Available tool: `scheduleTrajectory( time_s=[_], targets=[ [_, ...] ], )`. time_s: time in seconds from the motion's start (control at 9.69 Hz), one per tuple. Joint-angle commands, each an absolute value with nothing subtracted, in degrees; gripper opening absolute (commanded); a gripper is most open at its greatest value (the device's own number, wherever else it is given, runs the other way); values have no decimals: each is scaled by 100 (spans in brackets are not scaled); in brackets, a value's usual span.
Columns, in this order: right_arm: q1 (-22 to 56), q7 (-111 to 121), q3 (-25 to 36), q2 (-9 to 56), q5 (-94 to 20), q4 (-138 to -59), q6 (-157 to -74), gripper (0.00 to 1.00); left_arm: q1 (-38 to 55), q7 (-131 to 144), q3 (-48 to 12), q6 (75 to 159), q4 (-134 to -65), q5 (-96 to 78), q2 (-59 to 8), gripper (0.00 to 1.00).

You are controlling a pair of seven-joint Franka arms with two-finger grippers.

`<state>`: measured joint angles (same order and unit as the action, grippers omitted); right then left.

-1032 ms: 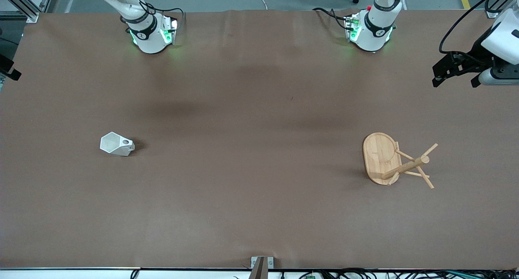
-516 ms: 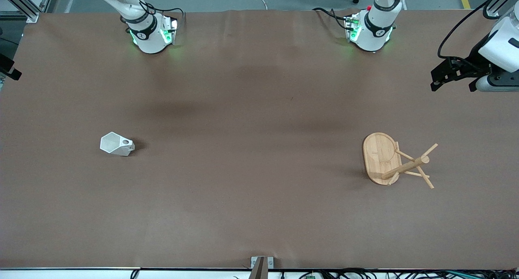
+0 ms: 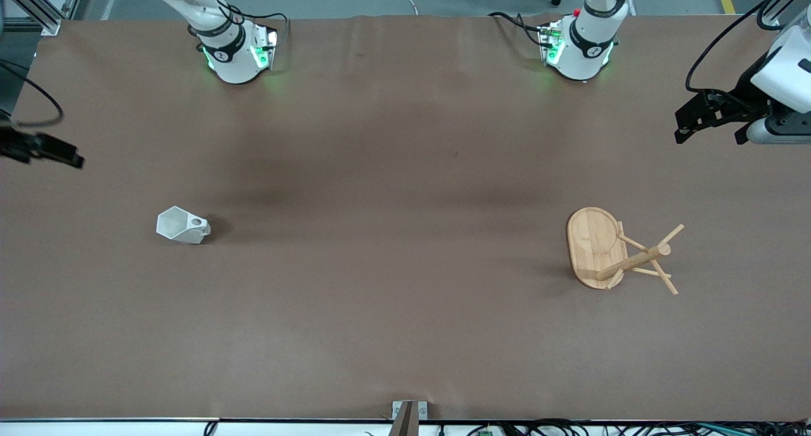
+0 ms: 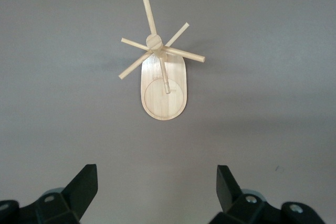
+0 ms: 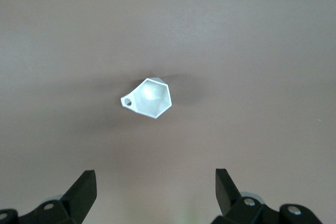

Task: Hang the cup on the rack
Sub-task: 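Reach the right gripper to the white cup and close on it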

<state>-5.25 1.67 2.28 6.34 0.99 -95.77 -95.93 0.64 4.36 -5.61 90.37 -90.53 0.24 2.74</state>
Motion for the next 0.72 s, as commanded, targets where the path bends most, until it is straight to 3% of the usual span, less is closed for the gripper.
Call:
scheduleTrajectory(
  time_s=[0.0,0.21,0.62],
  targets=[
    [-519,308,246,851,35,-10299,-10517,100,79,396,-554,9026,-9097,35,167,100],
    [-571,710,246,1273,35,-10720,-11307,100,97,448,-554,9026,-9079,35,167,100],
    [-721,1345,272,1432,35,-12091,-13416,100,62,369,-554,9053,-9070,35,150,100]
  ],
)
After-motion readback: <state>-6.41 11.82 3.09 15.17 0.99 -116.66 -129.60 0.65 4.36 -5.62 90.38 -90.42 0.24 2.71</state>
